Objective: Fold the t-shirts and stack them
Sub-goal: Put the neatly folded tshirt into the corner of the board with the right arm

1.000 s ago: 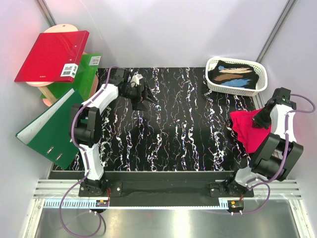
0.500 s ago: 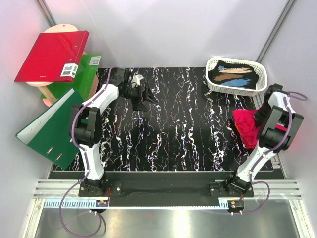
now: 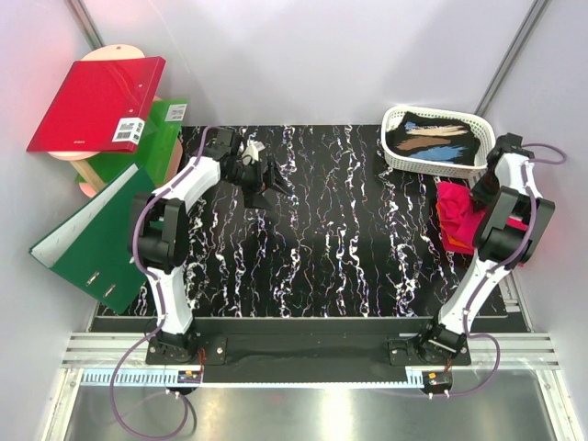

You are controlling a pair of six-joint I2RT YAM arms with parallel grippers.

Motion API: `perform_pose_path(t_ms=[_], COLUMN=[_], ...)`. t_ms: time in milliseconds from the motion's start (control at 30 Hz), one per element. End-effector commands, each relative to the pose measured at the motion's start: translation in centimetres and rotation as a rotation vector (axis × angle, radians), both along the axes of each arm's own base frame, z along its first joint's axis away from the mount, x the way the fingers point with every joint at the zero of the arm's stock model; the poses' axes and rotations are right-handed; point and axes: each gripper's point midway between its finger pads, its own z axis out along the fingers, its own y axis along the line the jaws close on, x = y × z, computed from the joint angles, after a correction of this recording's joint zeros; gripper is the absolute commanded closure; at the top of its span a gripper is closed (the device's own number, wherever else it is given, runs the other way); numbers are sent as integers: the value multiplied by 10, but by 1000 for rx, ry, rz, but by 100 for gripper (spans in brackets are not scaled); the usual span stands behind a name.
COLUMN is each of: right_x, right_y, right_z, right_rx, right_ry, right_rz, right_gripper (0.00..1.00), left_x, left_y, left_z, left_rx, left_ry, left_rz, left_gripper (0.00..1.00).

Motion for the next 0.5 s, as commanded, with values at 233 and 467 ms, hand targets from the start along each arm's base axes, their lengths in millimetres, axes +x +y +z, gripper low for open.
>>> perform_pose_path(t_ms=[233, 467], right_x=[-20, -47], right_y=[-9, -31], right_z=[119, 100], right_rx=[-204, -318], right_ry=[-201, -26], right_rz=[-9, -56], right_gripper=[100, 100], left_x=[0, -2], left_y=[-9, -13], left_z=[19, 19], left_rx=[-7, -22], left_ry=[-57, -61], left_rz=[-11, -37], left_gripper=[1, 1])
